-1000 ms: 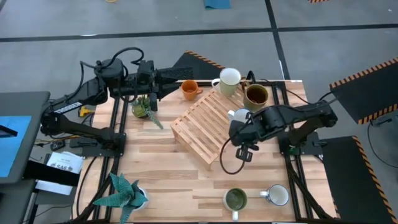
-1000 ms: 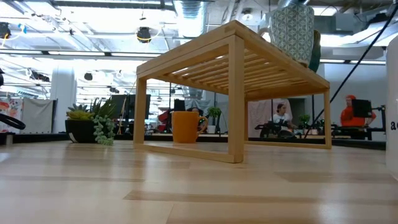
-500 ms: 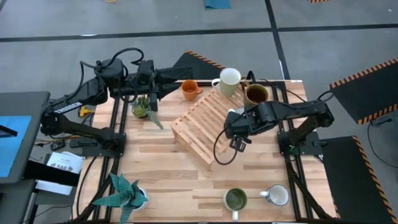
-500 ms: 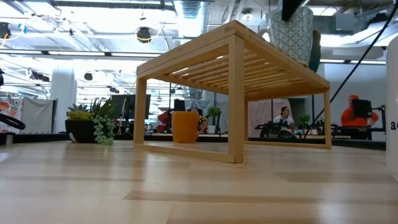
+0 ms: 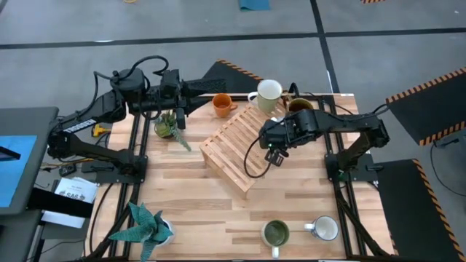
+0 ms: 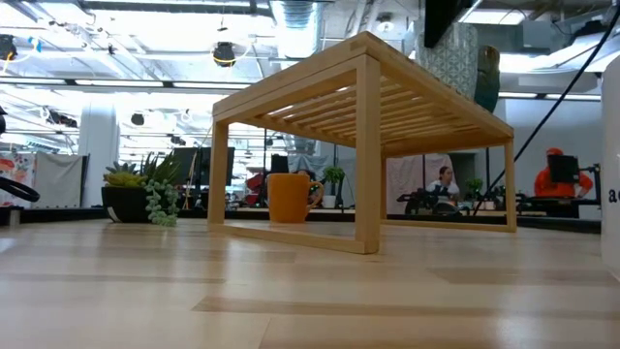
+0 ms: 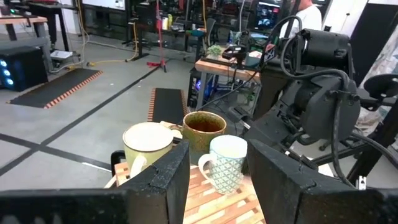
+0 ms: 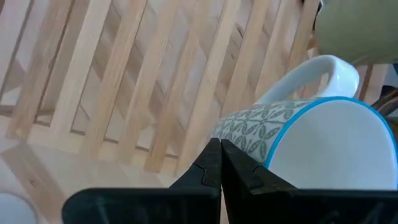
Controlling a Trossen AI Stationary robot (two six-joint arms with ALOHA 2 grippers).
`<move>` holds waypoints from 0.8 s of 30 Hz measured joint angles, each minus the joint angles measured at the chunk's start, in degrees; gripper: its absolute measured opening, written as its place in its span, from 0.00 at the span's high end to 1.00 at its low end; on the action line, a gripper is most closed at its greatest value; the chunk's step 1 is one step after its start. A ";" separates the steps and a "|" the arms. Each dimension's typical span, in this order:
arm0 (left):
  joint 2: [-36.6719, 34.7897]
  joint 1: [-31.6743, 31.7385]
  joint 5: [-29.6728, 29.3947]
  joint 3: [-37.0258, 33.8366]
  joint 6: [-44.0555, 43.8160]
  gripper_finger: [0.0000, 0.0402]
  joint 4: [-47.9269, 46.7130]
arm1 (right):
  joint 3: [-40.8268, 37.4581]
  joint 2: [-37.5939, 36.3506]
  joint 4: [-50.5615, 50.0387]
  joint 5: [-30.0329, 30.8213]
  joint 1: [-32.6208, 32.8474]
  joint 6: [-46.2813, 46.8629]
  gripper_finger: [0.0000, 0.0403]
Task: Place coffee mugs
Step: Put the light blue patterned mug on the shelf, then put the orange mug on the shelf
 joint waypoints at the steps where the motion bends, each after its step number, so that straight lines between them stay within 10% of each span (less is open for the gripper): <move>1: 0.00 0.00 0.00 0.00 0.00 0.64 0.00 | 0.00 0.00 0.97 -0.22 -0.17 -0.34 0.95; 13: 0.02 0.00 0.00 0.02 0.00 0.64 -0.17 | 10.54 -0.02 20.89 -1.79 -1.48 -13.04 0.86; 24: 0.04 0.00 -3.64 0.04 0.04 0.64 -4.50 | 17.07 -8.23 13.09 -0.54 -12.92 -12.90 0.84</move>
